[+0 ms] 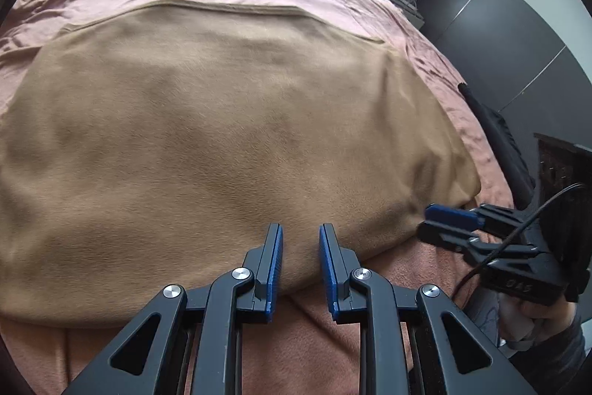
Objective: Fold small clothes
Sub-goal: 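Move both open tools to the side edge of the folded shirt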
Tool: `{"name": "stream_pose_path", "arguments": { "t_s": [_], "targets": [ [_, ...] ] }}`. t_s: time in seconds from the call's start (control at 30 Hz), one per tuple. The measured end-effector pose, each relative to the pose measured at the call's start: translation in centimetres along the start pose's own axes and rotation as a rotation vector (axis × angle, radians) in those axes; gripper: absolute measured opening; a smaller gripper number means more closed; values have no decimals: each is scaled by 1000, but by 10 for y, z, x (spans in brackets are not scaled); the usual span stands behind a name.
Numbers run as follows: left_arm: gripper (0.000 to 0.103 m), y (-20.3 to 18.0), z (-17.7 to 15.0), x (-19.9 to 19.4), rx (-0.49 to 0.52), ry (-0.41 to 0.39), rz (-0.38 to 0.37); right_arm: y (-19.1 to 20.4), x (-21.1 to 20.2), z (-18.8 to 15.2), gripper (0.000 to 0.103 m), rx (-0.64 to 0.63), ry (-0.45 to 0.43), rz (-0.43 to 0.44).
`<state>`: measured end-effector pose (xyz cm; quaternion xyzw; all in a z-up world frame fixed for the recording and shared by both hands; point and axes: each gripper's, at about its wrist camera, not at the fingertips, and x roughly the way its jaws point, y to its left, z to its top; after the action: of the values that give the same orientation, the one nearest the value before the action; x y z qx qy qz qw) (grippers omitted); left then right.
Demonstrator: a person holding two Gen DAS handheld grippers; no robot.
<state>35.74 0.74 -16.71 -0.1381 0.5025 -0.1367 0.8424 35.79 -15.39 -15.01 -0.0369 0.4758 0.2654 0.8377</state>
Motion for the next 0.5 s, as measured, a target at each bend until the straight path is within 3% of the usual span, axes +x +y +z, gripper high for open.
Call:
{"name": "stream_pose_path", "arguments": {
  "t_s": [0.2, 0.5],
  "targets": [
    [23, -5, -4, 14, 15, 9, 49, -30, -27, -16, 31, 88, -54, -12],
    [23, 23, -12, -26, -29, -17, 11, -55, -62, -41, 31, 189, -95, -27]
  ]
}}
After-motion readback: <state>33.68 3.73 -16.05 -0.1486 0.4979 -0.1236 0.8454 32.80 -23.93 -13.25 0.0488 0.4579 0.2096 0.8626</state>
